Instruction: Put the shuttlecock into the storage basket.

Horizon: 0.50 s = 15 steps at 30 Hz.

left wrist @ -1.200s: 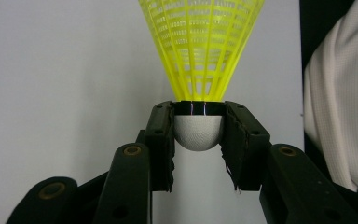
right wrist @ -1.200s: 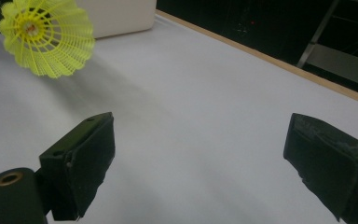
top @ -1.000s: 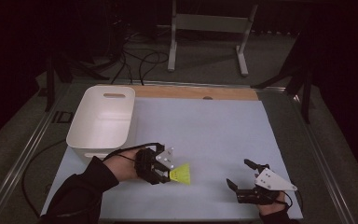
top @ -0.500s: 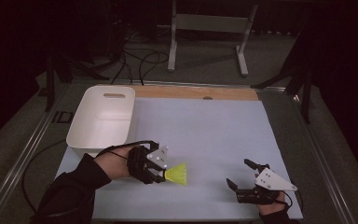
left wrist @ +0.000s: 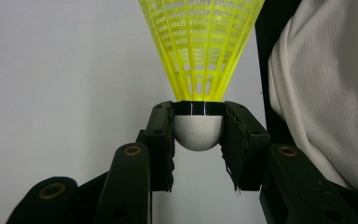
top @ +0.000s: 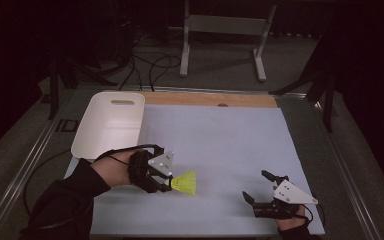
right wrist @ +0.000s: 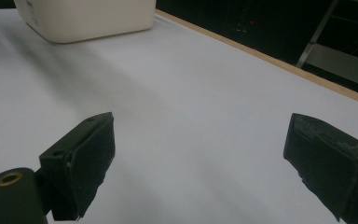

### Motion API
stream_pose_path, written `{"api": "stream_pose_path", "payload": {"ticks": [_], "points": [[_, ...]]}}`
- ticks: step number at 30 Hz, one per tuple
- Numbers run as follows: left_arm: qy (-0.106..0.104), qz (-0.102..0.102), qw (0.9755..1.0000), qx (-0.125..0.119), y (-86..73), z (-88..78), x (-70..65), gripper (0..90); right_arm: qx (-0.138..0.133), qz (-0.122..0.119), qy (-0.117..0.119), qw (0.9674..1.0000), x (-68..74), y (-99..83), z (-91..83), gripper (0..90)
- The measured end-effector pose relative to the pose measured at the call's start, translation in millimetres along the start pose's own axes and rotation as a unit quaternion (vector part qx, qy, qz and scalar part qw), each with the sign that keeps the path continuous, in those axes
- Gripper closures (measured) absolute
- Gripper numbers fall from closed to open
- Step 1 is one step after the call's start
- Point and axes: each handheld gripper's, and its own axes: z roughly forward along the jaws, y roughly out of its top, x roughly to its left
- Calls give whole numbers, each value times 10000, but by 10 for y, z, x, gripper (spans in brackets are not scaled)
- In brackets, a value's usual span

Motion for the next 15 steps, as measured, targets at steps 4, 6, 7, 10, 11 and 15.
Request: {"api": "stream_pose_path", "payload": {"ticks": [4, 6, 7, 10, 11, 15], "points": [[23, 80, 10000, -10, 14, -69, -1, 651, -2, 6, -5, 10000, -8, -1, 1, 87], [2, 78, 10000, -3, 18, -99, 8, 651, -2, -11, -4, 10000, -7, 0, -1, 87], [2, 83, 10000, 9, 18, -114, 15, 651, -2, -9, -6, 10000, -6, 0, -1, 87], [1, 37, 10000, -7, 12, -161, 30, 651, -5, 12, 2, 10000, -6, 4, -7, 87], [-9, 40, 10000, -23, 8, -185, 40, 651, -10, 13, -3, 10000, -6, 4, -6, 87], [13, 1, 10000, -50, -9, -276, 72, 651, -8, 7, -1, 10000, -7, 3, -5, 87]]}}
